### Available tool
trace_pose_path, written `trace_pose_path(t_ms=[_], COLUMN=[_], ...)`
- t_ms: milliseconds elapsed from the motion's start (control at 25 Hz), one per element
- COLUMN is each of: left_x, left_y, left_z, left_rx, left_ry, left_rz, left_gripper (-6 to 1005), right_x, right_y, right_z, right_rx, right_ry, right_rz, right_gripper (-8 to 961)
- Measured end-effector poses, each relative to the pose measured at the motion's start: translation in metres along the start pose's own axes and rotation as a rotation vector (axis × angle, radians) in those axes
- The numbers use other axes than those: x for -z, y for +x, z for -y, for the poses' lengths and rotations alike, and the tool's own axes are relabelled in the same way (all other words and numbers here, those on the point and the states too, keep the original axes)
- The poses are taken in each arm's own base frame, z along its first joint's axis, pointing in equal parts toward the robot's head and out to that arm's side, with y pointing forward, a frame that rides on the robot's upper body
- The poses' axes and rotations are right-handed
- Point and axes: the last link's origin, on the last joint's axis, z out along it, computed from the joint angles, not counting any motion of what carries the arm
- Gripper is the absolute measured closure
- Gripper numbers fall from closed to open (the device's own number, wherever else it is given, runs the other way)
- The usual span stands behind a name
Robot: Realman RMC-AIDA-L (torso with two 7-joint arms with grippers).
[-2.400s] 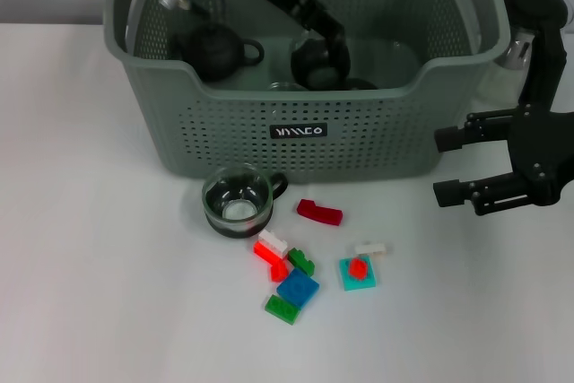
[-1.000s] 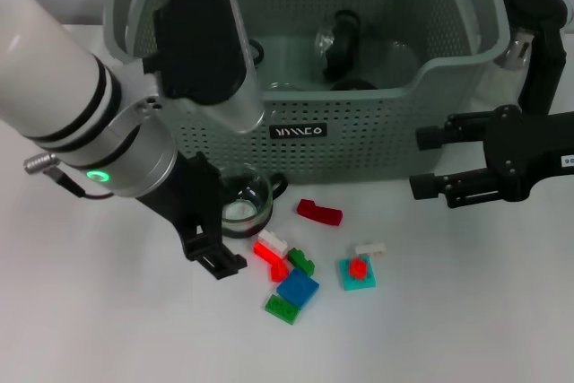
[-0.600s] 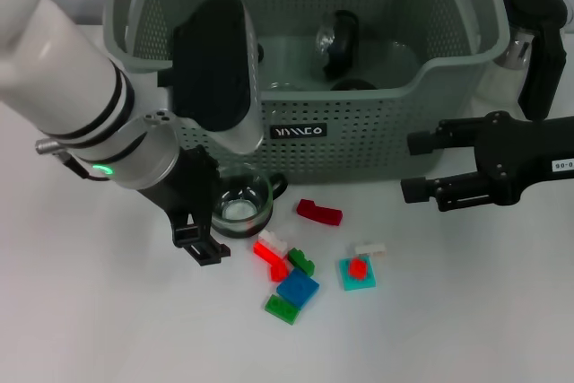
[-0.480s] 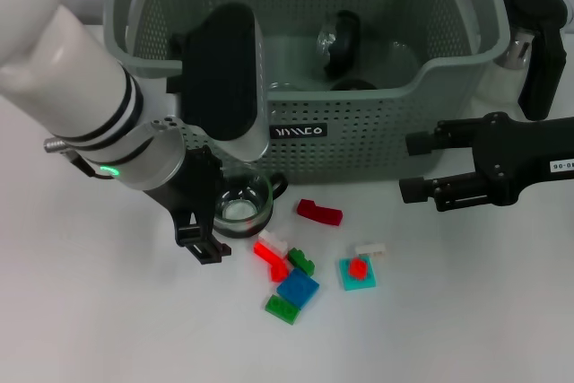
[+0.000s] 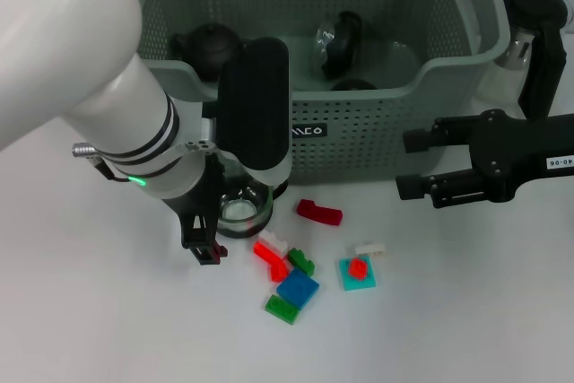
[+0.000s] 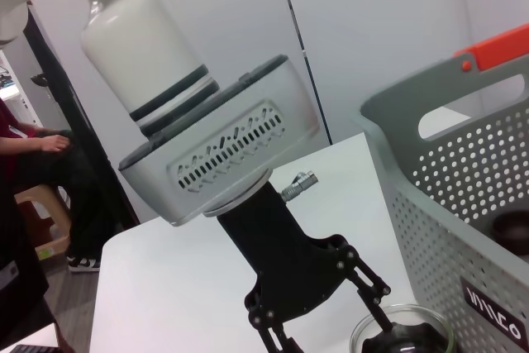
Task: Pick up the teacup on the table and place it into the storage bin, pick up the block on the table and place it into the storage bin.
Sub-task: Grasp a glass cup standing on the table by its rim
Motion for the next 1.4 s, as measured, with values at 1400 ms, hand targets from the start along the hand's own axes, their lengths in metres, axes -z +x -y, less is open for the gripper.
trace_pose_path(t_ms=[1400], left_x=[-0.029], left_y=[0.018], left_z=[-0.013], left_rx=[-0.028], left_ry=[-0.053], left_rz=[0.026], left_gripper=[174], right_x=[0.001], right_y=[0.006], right_z=[0.0], right_rx=[-0.012], right_ry=[0.012], right_rz=[0.0], right_gripper=[116])
